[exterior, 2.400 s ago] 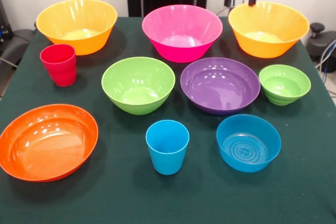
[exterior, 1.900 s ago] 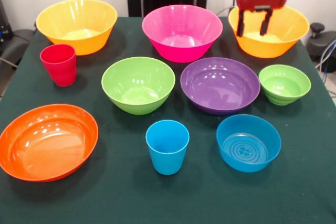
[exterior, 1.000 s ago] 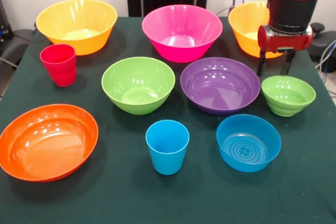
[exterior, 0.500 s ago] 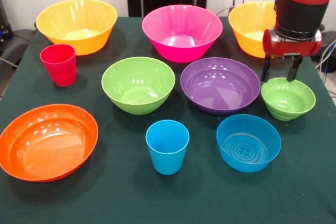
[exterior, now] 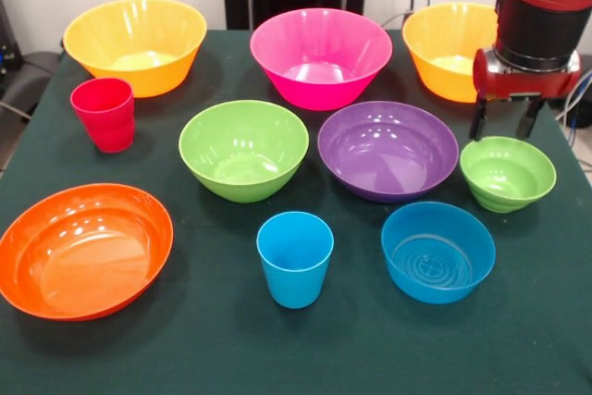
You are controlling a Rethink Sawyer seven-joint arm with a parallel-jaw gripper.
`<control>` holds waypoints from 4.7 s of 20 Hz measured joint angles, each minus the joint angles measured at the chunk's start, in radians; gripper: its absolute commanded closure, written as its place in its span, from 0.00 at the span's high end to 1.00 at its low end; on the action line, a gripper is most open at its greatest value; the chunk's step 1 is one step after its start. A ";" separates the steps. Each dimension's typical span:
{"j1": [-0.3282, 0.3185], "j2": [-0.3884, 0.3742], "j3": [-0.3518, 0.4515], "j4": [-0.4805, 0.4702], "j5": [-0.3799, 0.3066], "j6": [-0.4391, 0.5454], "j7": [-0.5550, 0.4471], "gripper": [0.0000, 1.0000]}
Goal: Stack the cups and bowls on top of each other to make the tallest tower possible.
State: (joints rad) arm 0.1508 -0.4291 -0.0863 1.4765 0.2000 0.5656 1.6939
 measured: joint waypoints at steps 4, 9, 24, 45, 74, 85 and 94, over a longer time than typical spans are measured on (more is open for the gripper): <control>0.000 -0.009 0.000 0.000 0.016 0.034 0.000 1.00; 0.001 -0.023 0.000 -0.001 0.047 0.044 0.000 1.00; 0.114 0.092 -0.034 -0.107 0.092 0.034 0.154 1.00; 0.188 0.213 -0.083 -0.179 0.092 -0.048 0.236 1.00; 0.065 0.158 -0.083 -0.180 0.039 -0.048 0.236 1.00; 0.054 0.153 -0.082 -0.189 0.036 -0.048 0.236 1.00; 0.054 0.181 -0.077 -0.216 0.036 -0.048 0.236 1.00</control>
State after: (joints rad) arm 0.2050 -0.2478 -0.1630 1.2600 0.2358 0.5177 1.9296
